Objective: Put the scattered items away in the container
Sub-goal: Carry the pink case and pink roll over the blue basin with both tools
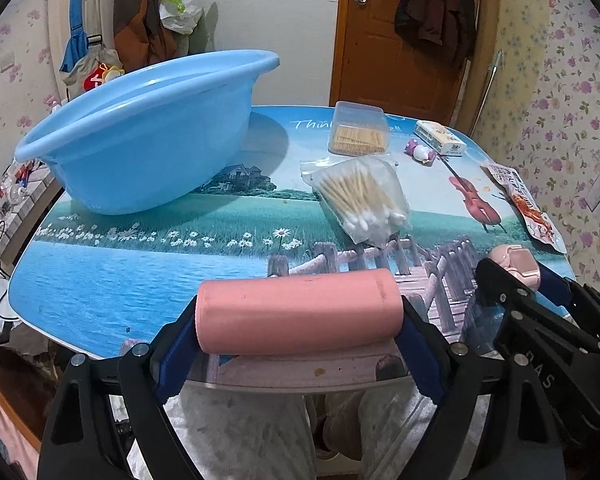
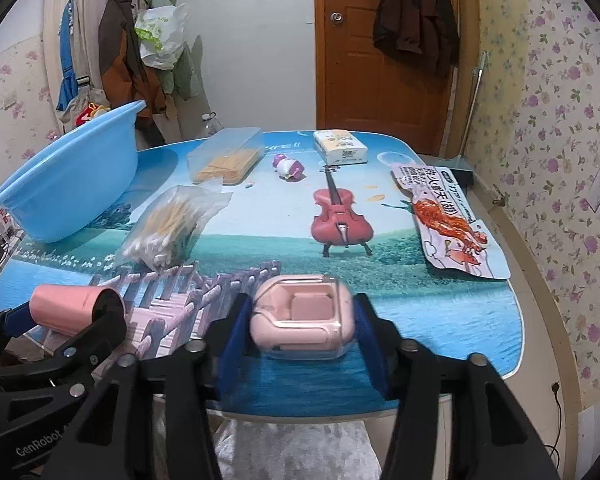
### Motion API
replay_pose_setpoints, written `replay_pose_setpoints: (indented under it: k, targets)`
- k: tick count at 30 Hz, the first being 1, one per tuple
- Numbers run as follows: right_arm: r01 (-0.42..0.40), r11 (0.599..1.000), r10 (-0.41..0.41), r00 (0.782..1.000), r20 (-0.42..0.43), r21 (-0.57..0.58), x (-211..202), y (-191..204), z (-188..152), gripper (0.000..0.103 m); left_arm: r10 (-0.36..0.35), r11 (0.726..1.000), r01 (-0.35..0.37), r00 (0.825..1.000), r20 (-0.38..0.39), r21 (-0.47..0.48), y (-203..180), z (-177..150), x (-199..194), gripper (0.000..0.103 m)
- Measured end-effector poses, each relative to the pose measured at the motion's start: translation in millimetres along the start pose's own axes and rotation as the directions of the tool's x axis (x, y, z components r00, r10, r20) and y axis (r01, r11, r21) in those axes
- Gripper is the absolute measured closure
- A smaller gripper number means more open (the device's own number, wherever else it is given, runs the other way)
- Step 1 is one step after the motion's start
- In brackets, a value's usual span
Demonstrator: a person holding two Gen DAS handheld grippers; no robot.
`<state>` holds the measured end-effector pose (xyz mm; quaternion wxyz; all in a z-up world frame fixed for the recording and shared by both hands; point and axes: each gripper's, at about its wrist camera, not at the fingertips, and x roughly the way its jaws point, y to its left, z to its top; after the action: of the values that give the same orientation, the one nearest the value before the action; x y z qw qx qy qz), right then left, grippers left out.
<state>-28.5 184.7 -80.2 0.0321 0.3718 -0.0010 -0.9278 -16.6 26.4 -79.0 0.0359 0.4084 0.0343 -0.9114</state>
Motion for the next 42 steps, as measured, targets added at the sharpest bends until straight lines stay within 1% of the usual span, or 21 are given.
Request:
replay_pose_setpoints:
  k: [5,6,9,12,18,25,29,34,37,42]
  targets:
    - [-0.005,1.000,0.005,1.000,0.003,0.005,-1,-1,-1,0.053,-0.002,1.000,0.002,1.000,0.013,0.008,1,-1,-2,0.016]
    - [-0.004,1.000,0.004,1.000,0.002,0.007,-1,-2,-2,0.053,-0.018,1.000,0.018,1.000,0.013,0.023,1,-1,-2,0.016]
    - [0.001,1.000,-0.001,1.000,0.010,0.015,-4,-3,-2,0.053,-0.026,1.000,0.026,0.999,0.020,0.017,4,-1,-5,0.016]
    - [0.009,1.000,-0.009,1.000,0.006,0.014,-4,-4,-3,0.053,-0.015,0.999,0.014,1.000,0.021,0.031,7,-3,-6,0.016]
    - [0.011,1.000,-0.011,1.000,-0.001,0.008,-4,-3,-5,0.053,-0.004,1.000,0.004,1.000,0.017,0.026,7,-3,-6,0.016]
    - [0.010,1.000,-0.010,1.000,0.001,0.003,-5,-2,-5,0.053,0.023,1.000,-0.023,1.000,0.020,0.006,3,1,0,0.015]
    - [0.010,1.000,-0.010,1.000,0.001,0.002,-5,-2,-5,0.053,0.035,0.999,-0.035,0.999,0.010,-0.023,3,3,3,0.014]
    - [0.009,1.000,-0.009,1.000,0.002,0.003,-5,-2,-5,0.053,0.053,0.998,-0.053,0.998,0.015,-0.023,1,4,6,0.014]
    - [0.008,1.000,-0.008,1.000,0.002,0.002,-5,-1,-5,0.053,0.053,0.998,-0.052,0.998,0.027,-0.035,2,5,7,0.017]
    - [0.006,1.000,-0.006,1.000,0.003,0.002,-5,-1,-5,0.053,0.048,0.998,-0.047,0.998,0.033,-0.030,3,4,6,0.017]
